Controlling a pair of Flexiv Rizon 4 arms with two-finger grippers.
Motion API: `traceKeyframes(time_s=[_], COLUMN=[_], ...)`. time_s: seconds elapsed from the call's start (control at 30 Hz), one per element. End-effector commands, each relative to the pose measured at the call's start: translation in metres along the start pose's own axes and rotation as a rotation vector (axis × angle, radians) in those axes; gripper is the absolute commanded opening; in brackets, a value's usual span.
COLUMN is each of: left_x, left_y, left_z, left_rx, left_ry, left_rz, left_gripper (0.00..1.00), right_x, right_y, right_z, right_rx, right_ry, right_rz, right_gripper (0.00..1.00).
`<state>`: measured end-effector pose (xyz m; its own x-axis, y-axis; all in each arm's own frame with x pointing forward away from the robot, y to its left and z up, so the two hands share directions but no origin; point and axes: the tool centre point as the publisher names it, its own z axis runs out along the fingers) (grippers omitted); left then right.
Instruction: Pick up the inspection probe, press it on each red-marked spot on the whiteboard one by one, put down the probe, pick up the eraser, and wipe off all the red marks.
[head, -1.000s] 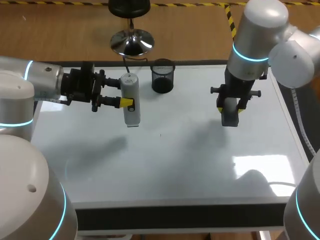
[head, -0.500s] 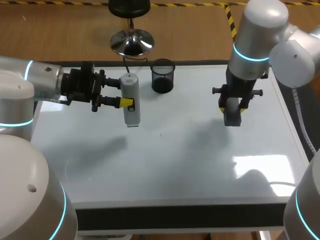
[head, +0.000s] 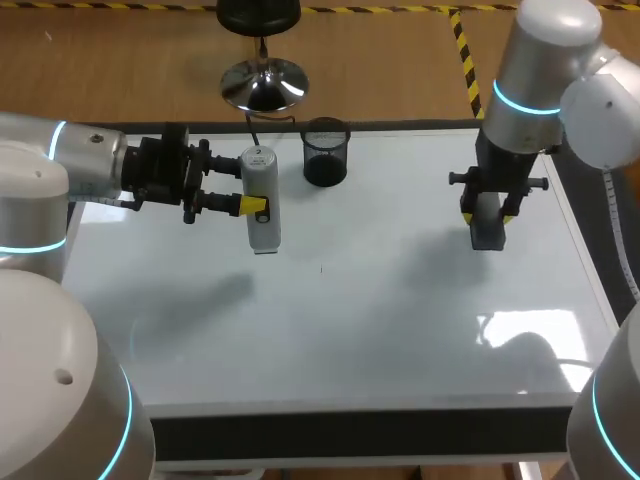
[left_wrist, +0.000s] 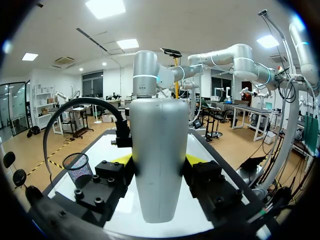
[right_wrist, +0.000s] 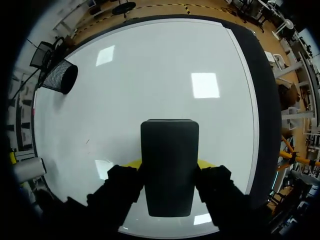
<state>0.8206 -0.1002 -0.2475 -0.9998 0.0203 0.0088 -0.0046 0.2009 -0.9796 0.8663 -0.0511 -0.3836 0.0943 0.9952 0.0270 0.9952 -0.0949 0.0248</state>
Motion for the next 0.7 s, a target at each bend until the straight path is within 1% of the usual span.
traceKeyframes(time_s=[0.03,0.2,0.37,0.6,0.7], left_x=[0.001,0.001,0.001,0.001,0.001], left_y=[-0.001,-0.001,-0.001,-0.001,-0.001], left_z=[0.001,0.001,0.001,0.001,0.001], left_rx=[0.001,0.001,0.001,0.001,0.001], left_ry=[-0.004,-0.004,-0.004,-0.004,-0.004], left_rz=[0.002,0.002,0.002,0.002,0.002], left_gripper=[0.0,0.0,0.0,0.0,0.0], right_x=[-0.014,-0.027,-0.037,-0.045,-0.047], right_y=[0.003,0.004,0.003,0.002,0.0], right_z=[0.001,-0.001,0.004,0.013,0.016], right_rx=[0.0,-0.019,-0.012,0.002,-0.007], right_ry=[0.018,0.033,0.024,0.023,0.026], right_rz=[0.003,-0.012,-0.046,-0.064,-0.071], right_gripper=[0.0,0.0,0.0,0.0,0.0])
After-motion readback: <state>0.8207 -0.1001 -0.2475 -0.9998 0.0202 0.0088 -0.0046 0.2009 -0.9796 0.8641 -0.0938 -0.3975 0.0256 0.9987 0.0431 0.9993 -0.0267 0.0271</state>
